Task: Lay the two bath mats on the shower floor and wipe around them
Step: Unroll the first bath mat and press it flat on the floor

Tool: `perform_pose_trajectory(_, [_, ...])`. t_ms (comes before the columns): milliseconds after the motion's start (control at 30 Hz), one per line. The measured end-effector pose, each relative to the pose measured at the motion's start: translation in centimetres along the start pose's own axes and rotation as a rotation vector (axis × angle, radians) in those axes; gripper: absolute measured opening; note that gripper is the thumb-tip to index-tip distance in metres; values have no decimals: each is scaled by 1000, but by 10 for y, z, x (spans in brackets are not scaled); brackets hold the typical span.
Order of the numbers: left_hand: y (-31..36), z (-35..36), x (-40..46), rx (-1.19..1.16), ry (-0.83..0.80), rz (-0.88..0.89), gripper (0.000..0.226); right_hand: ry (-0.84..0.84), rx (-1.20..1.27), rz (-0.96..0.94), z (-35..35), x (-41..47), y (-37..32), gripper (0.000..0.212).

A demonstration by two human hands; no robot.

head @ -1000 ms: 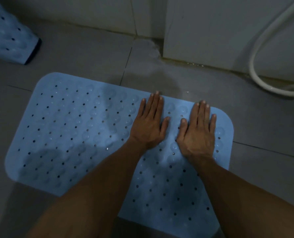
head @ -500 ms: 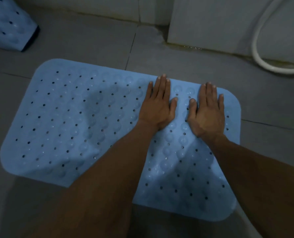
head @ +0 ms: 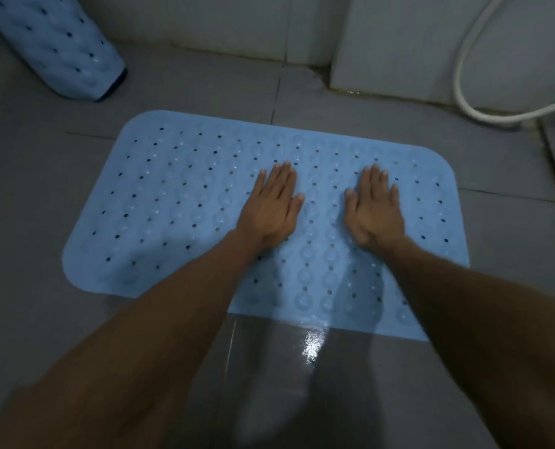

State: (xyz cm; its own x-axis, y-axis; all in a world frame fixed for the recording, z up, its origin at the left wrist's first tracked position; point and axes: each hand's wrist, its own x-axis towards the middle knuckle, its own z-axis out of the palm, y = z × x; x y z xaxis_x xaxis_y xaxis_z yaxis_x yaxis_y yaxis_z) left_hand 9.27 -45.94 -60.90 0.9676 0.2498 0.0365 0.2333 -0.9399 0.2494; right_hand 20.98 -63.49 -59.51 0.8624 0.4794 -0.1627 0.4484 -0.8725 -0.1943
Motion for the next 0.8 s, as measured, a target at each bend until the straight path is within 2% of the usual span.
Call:
perform_pose_trajectory(100, [-24,2,-42,52,113,-11,63,12,33,-63,19,-51,-48,68])
perform_pose_trajectory(233, [-28,-1,-63,60,112,-49,61,-2,21,-109,38,-85,-85,68])
perform_pose_trajectory(367, [-26,-2,-67,110,24,-67,70,21,-65,-133,45,-84,-83,70])
perform_pose_trajectory(467, [-30,2,-65,120,37,-80,73,47,-68,-155,46,-79,-80,72])
perform_pose_trajectory(633, [-30,5,-64,90,50,-82,72,66,91,-99,42,-76,-83,67])
perform_pose_trajectory(800, [-30,5,-64,79,73,-67,69,81,19,-80,45,-76,-86,67])
